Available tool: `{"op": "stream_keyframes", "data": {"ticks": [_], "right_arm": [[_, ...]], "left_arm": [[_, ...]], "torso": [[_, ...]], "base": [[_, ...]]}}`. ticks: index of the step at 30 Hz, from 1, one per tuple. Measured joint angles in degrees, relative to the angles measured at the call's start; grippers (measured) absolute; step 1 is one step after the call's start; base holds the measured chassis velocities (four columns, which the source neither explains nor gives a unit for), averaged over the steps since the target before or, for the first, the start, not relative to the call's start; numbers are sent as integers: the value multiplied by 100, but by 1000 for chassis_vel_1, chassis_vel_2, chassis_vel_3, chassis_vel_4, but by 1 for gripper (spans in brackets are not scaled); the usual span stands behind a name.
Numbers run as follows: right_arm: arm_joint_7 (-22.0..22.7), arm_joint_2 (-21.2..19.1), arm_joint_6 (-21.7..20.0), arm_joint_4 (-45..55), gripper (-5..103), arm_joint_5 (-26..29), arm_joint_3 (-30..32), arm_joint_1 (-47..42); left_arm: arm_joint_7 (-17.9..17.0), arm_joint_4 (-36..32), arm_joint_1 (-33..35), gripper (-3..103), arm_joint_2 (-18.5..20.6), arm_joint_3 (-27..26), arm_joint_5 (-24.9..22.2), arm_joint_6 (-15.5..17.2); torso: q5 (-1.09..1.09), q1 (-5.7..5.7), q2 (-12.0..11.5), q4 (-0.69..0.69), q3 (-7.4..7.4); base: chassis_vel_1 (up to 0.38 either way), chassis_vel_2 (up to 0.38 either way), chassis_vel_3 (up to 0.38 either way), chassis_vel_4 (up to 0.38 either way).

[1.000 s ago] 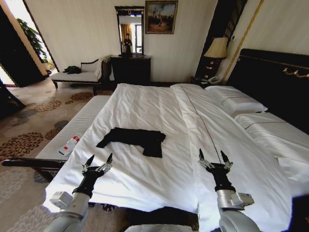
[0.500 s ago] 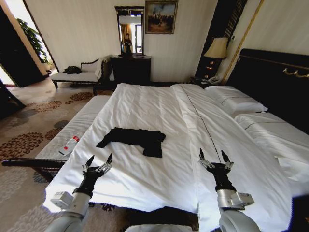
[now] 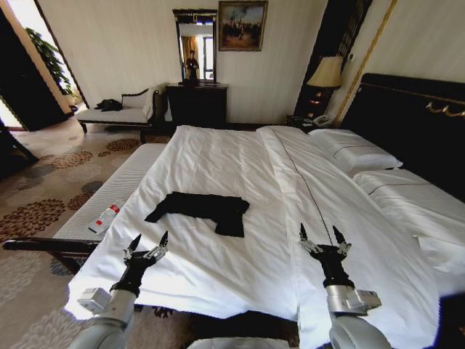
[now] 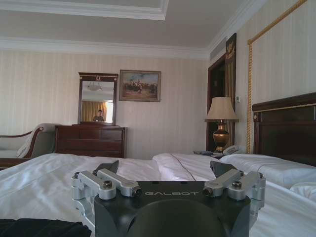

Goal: Fold the clothes on the bed.

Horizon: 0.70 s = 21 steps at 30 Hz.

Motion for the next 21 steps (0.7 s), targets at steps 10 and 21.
{"op": "stream_keyframes", "data": {"ticks": [10,21], "right_arm": [[-49,11,51,-4,100,-17,-12,-1],[-51,39,64,29,100,-41,-7,-18]], "left_arm": [[3,-13,29,100,-30,-2,58,-36],[12,-23,41,100,-64,6,99,-85]], "torso": [[0,0,0,0,0],[0,0,0,0,0]], "base": [[0,0,0,0],[0,0,0,0]]}}
